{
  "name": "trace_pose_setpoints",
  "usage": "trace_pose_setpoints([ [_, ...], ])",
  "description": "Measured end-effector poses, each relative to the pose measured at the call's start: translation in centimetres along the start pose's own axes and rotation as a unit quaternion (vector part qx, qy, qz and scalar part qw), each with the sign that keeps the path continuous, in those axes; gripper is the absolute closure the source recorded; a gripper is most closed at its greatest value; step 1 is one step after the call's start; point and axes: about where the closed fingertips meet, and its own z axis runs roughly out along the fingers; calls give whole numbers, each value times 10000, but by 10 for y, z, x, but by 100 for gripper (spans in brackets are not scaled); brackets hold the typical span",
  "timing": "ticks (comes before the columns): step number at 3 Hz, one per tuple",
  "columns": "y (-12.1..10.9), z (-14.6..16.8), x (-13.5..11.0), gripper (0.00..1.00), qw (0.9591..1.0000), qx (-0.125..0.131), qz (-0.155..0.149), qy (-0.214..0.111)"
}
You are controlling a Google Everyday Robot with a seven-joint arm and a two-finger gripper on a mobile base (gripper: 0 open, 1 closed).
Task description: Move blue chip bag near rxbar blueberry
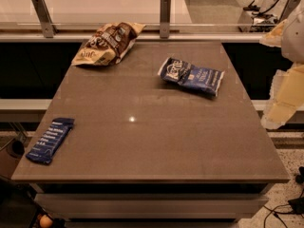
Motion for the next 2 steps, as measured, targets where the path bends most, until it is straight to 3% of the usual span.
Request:
trace_pose_setpoints([
  [1,0,0,0,0,10000,1,0,0],
  [2,-27,14,5,0,9998,-22,179,130],
])
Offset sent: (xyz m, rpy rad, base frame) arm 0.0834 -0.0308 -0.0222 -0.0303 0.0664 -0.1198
